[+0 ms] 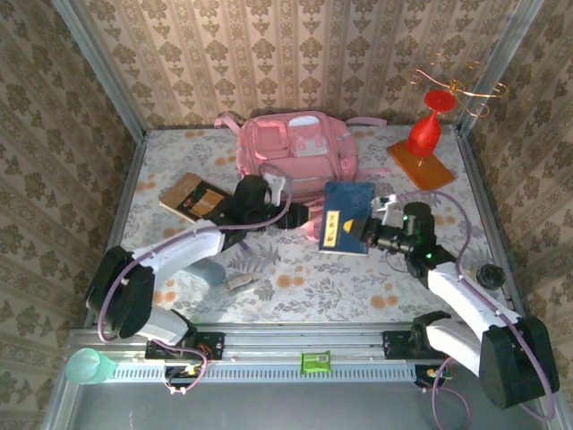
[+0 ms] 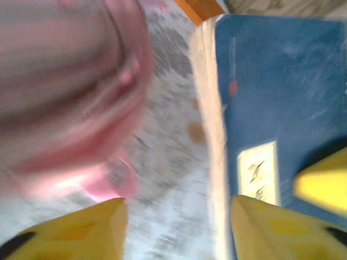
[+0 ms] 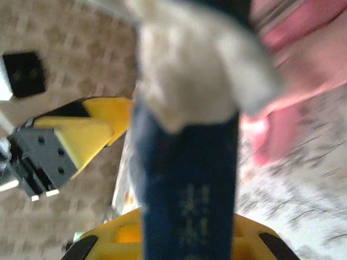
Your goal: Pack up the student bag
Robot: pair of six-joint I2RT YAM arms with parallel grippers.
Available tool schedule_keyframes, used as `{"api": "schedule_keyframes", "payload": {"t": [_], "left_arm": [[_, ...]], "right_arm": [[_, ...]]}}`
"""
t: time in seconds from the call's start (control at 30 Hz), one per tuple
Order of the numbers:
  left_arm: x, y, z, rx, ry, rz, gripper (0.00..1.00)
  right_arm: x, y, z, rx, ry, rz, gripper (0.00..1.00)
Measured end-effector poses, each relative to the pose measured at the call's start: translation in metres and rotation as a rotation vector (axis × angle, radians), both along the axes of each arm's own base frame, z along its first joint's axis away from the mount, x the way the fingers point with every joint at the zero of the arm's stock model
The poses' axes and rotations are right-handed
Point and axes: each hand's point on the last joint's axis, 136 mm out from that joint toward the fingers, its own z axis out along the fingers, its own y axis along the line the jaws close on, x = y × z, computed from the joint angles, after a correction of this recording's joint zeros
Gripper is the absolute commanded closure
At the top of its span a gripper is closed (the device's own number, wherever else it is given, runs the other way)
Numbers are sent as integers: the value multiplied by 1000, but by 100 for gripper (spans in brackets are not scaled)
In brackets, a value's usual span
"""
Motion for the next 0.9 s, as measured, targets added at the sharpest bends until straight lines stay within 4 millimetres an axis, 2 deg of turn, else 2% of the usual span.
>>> {"api": "schedule_keyframes", "payload": {"t": [0.1, 0.2, 0.3, 0.43, 0.53, 0.63, 0.8, 0.9], "left_arm": [[38, -9, 6, 169, -161, -23, 33], [65, -20, -10, 323, -217, -95, 33], [72, -27, -40, 437, -201, -193, 33], [65, -32, -75, 514, -139, -315, 37], [64, -38, -86, 529, -113, -377, 49], [68, -42, -91, 534, -100, -400, 67], [76, -43, -90, 501, -72, -403, 90], [78, -43, -88, 471, -55, -410, 100]], "right_arm": [[14, -23, 14, -54, -11, -87, 100], [16, -28, 22, -101, -30, -100, 100], [14, -35, 15, -139, -12, -111, 100], [13, -42, 2, -165, 32, -122, 100], [15, -44, -5, -173, 53, -124, 100], [15, -44, -11, -177, 68, -122, 100], [15, -44, -18, -179, 89, -119, 100], [15, -44, -21, -184, 95, -115, 100]]}}
